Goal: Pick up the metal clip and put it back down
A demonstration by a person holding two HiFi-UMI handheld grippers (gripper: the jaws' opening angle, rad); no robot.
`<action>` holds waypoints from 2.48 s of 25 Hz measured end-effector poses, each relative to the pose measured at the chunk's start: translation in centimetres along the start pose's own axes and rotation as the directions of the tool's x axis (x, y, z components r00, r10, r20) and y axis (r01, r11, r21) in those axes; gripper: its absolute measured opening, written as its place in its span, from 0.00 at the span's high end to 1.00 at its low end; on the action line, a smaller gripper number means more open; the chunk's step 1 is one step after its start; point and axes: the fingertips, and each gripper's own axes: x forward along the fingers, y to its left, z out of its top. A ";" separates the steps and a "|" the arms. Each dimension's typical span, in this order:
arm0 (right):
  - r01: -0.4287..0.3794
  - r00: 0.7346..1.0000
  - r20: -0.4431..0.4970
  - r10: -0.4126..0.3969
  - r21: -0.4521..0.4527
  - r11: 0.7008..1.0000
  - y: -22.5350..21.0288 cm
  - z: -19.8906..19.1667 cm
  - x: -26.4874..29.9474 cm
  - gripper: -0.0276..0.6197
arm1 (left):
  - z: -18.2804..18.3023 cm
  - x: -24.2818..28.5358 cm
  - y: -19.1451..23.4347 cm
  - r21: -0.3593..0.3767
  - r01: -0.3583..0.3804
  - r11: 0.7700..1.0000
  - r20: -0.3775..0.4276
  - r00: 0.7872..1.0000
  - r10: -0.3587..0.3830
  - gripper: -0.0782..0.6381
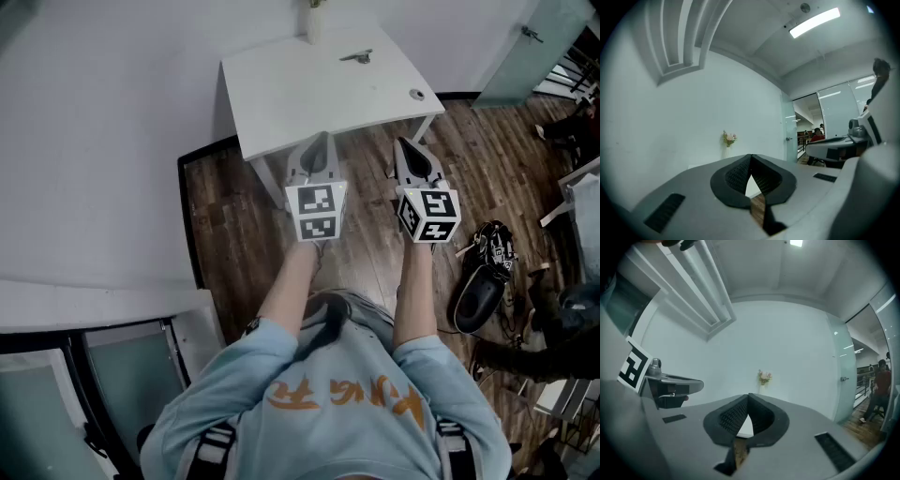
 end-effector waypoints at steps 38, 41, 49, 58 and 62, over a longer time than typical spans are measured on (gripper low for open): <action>-0.142 0.990 -0.011 0.143 0.061 0.988 -4.6 -4.1 25.5 0.94 | -5.4 18.7 13.3 -0.052 -0.165 0.985 -0.086 0.983 0.160 0.86; -0.144 0.988 -0.034 0.148 0.108 0.984 -9.6 -5.5 29.7 0.94 | -6.1 25.0 12.3 -0.064 -0.178 0.982 -0.106 0.980 0.170 0.86; -0.149 0.988 -0.004 0.152 0.183 0.972 -21.8 -5.2 39.0 0.94 | -5.5 39.1 8.5 -0.027 -0.174 0.984 -0.138 0.976 0.169 0.86; -0.159 0.983 -0.052 0.175 0.229 0.960 -25.4 -9.3 43.1 0.94 | -7.8 43.9 10.0 -0.022 -0.219 0.976 -0.222 0.953 0.209 0.86; -0.159 0.979 -0.091 0.182 0.218 0.963 -25.2 -10.8 44.5 0.94 | -9.9 45.4 10.5 -0.038 -0.205 0.978 -0.265 0.946 0.188 0.86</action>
